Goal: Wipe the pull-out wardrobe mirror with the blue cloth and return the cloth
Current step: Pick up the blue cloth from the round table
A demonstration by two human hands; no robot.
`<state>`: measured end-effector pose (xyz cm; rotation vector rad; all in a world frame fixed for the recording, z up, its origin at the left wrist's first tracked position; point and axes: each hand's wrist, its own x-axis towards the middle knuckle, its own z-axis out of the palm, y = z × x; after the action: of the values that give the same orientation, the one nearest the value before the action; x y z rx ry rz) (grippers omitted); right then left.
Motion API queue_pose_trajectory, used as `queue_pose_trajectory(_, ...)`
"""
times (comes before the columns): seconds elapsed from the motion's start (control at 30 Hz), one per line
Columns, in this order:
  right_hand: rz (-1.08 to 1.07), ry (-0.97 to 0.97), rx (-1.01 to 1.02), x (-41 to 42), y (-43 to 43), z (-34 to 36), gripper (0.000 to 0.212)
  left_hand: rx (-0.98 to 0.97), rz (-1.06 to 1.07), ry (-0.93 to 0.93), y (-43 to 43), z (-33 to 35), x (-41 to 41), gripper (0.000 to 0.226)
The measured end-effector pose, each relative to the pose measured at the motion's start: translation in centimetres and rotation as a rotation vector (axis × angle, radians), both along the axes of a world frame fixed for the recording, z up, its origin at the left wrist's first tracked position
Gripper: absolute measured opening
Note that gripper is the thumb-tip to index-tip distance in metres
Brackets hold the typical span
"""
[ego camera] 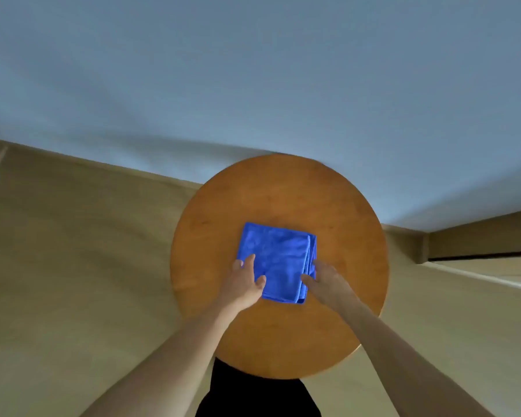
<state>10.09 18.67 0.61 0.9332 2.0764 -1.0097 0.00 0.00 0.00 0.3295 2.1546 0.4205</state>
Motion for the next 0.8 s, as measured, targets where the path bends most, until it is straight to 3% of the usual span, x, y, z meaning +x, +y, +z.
queue_pose_trajectory(0.3,-0.153,-0.028,0.095,-2.2,-0.3,-5.0,0.057,-0.042,0.016,0.135,1.7,-5.8,-2.7,0.065)
queue_pose_trajectory(0.53,-0.375,0.007,0.082,-3.3,-0.8,-6.8,0.064,0.043,0.104,0.269,2.4,-7.4,-3.6,0.056)
queue_pose_trajectory(0.8,-0.497,-0.013,-0.061,-3.0,-0.7,-6.7,0.055,0.048,0.243,0.119,2.4,-6.0,-4.4,0.068)
